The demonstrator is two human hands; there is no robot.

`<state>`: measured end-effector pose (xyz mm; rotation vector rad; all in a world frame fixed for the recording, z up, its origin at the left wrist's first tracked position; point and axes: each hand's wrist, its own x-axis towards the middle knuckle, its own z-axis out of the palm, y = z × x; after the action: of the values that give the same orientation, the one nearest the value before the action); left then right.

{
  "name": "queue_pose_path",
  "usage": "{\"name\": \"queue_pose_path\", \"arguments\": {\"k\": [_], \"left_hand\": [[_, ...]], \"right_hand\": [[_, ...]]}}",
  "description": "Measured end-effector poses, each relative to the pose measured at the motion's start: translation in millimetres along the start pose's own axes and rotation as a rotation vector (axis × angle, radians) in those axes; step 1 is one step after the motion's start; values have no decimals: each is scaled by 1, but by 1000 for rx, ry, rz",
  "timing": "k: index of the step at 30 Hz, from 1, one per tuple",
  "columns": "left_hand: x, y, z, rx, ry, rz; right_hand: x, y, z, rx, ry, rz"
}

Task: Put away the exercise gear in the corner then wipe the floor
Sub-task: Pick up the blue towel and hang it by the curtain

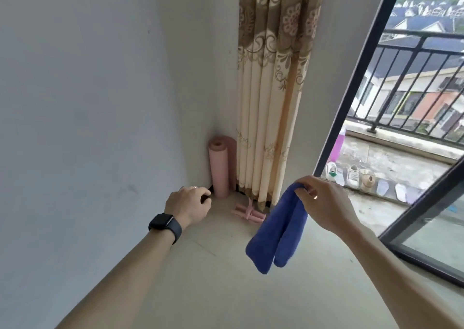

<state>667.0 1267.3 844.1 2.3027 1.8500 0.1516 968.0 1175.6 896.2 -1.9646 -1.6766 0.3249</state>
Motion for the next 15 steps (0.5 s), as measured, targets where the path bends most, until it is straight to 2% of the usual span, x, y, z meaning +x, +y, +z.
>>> {"name": "queue_pose_path", "arguments": {"k": [6, 15], "left_hand": [[100, -9, -5, -25, -9, -86], [252, 2, -26, -51, 101, -265]], "right_hand": [[134, -2, 32, 56, -100, -126], [344, -15, 73, 141, -258, -332]]}}
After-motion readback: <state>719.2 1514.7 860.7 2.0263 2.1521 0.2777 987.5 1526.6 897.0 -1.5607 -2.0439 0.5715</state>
